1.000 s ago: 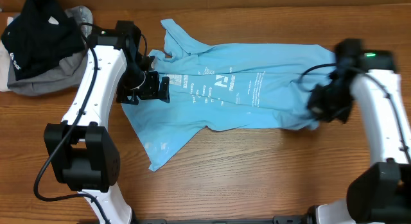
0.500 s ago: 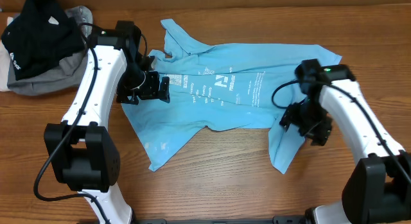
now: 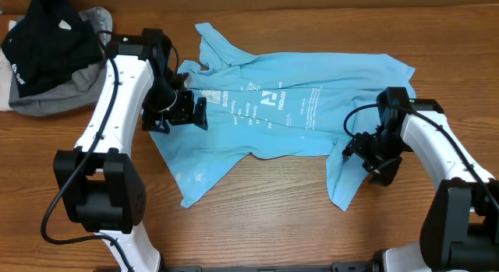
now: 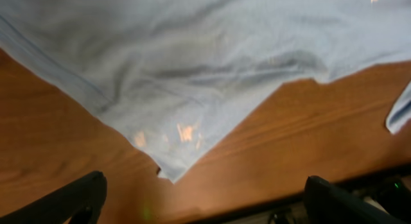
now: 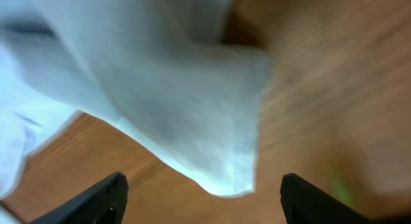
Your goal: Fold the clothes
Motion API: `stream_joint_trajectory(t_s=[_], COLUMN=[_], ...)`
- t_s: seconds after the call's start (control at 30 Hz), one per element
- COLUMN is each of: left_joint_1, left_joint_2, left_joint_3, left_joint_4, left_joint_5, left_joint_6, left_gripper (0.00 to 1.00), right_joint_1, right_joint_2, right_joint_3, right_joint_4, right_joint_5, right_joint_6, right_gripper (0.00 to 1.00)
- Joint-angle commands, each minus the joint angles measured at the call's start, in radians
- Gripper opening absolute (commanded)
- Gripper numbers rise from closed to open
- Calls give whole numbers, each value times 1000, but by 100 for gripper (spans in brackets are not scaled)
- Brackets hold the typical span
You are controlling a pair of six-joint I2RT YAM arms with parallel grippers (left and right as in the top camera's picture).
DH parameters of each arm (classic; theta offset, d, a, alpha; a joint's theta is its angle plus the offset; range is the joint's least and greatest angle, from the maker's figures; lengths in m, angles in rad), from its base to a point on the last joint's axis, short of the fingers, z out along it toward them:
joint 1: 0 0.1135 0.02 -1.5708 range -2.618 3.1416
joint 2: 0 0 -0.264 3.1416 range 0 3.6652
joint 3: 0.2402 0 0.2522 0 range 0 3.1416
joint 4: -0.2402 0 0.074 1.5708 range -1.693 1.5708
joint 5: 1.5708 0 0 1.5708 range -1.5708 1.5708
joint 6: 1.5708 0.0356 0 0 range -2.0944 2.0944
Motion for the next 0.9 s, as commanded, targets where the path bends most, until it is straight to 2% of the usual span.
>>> stream_joint_trajectory(t_s=[0.0,0.13,0.27,0.43,0.6,0.87], left_joint_1=[-11,-53,-74,-71,-71,-61], left_joint_2=[-7,-76,-130,-162,-162,-162], left_joint_3=[-6,-9,-79,-283,-489,-657], left_joint_4=[-52,-151,-127,-52,88,270], left_joint_5=[6,-90,-120,-103,-34,-56], left_joint_6=[-45,-127,-199,-244,-265,-334], left_gripper=[100,100,100,100,100,98], right_joint_1=[-2,-18,-58,-65,-63,-63], right_joint_2=[-37,-85,-89,-89,-90,-130], right_joint_3=[2,2,0,-18,-61,-147], right_joint_4=[35,54,60,58,46,46], right_joint_5=[-26,55,58,56,48,14], right_joint_6=[19,45,49,48,48,45], right_gripper=[81,87,87,87,86,86])
